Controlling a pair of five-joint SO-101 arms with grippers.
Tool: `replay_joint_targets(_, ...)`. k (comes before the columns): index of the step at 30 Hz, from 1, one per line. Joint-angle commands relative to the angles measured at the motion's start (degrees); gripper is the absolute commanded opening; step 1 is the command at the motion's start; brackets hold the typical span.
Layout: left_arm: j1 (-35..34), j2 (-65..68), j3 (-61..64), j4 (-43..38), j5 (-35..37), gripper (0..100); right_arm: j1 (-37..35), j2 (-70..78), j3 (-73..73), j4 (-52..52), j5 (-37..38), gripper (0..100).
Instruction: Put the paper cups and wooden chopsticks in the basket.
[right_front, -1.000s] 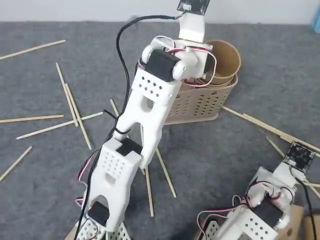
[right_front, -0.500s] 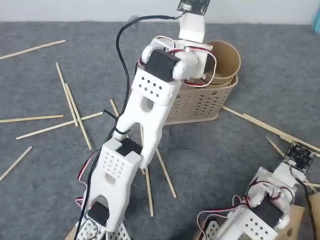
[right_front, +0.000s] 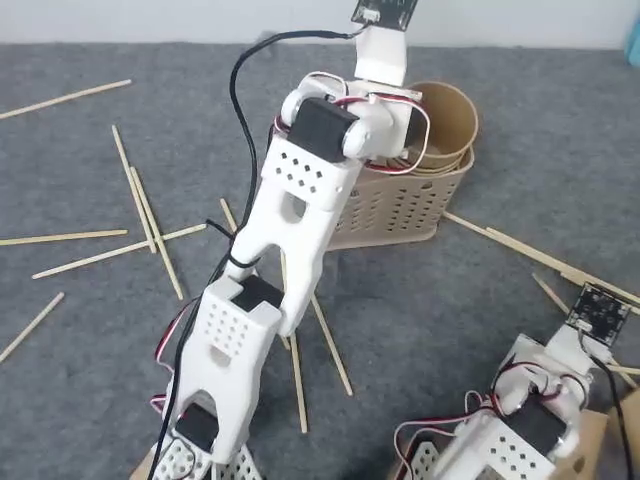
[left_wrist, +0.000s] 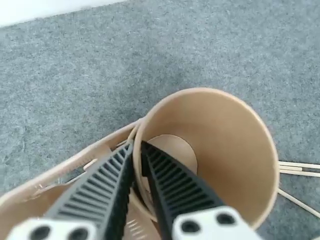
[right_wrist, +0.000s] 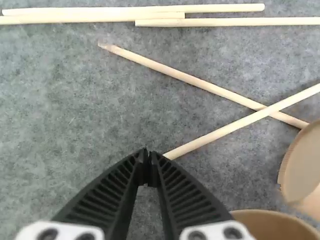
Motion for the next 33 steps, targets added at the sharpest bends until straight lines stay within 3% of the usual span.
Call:
replay_joint_targets(1, 1.85, -2.55, -1.98, 0.44, -1.76, 8, 0.04, 0.31, 1.32, 2.68, -0.44, 0.8)
replay_joint_targets(6, 2.81, -3.08, -3.03, 2.2, -1.58, 23, 0.04, 0.31, 1.32, 2.68, -0.44, 0.8)
replay_joint_targets(13, 1.32, -5.63, -11.47, 5.45, -1.85, 23, -0.13, 0.31, 1.32, 2.68, -0.7, 0.8)
replay_joint_targets(22, 1.05, -12.4, -11.21, 5.45, -4.13, 23, -0.04, 0.31, 1.32, 2.68, -0.53, 0.8)
replay_joint_targets(33, 2.73, -26.46, 6.9, 5.45, -4.4, 23, -0.04, 0.31, 1.32, 2.51, -0.35, 0.9)
